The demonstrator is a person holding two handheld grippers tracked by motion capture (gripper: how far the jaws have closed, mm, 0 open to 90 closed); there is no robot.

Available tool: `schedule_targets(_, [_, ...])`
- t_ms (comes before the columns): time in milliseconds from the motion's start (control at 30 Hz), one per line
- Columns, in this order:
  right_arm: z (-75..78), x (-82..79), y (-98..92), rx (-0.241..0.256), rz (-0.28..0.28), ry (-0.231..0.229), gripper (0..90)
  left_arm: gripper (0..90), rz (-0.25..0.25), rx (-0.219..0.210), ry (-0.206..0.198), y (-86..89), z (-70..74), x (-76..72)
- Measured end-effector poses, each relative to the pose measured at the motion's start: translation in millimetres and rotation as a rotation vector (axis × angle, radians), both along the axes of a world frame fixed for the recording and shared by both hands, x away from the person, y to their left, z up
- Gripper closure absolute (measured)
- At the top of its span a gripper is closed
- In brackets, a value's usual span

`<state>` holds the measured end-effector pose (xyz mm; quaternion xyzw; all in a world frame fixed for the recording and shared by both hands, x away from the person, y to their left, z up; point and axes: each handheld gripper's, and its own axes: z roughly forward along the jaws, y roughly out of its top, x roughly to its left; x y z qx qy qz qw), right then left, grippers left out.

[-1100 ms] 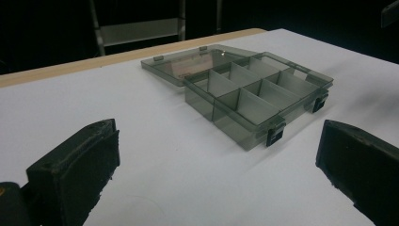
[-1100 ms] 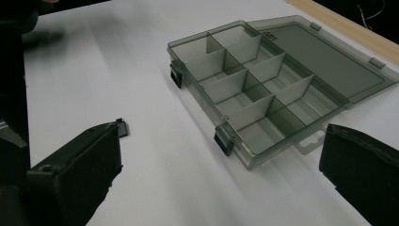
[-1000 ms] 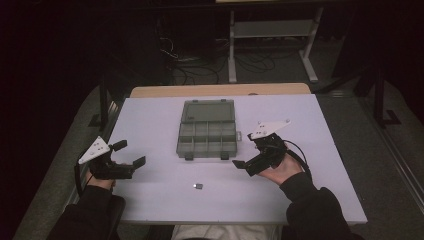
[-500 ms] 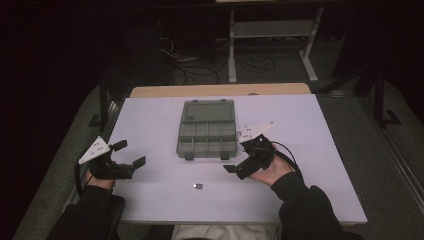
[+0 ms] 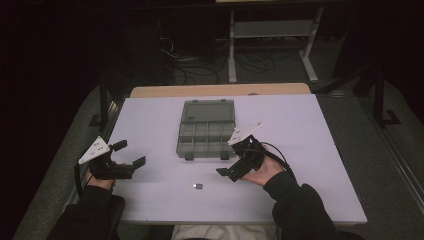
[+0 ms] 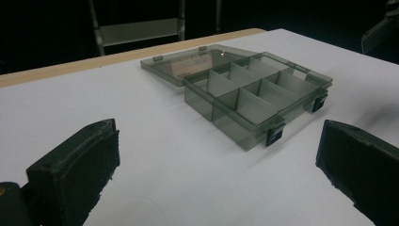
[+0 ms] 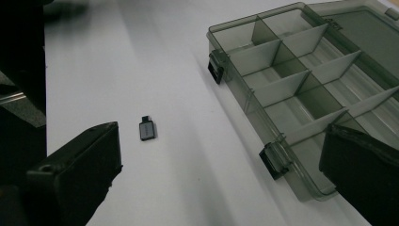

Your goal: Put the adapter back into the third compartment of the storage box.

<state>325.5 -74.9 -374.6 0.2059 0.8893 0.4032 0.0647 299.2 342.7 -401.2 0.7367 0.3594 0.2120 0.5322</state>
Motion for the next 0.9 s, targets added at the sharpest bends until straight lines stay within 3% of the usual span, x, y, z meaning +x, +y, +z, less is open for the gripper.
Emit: schedule_targets(900, [-12.5,1.5,25.2,-0.048,0.066,0.036,0.0,0.0,-0.001,-0.001,0.000,0.0,-0.1,0.2])
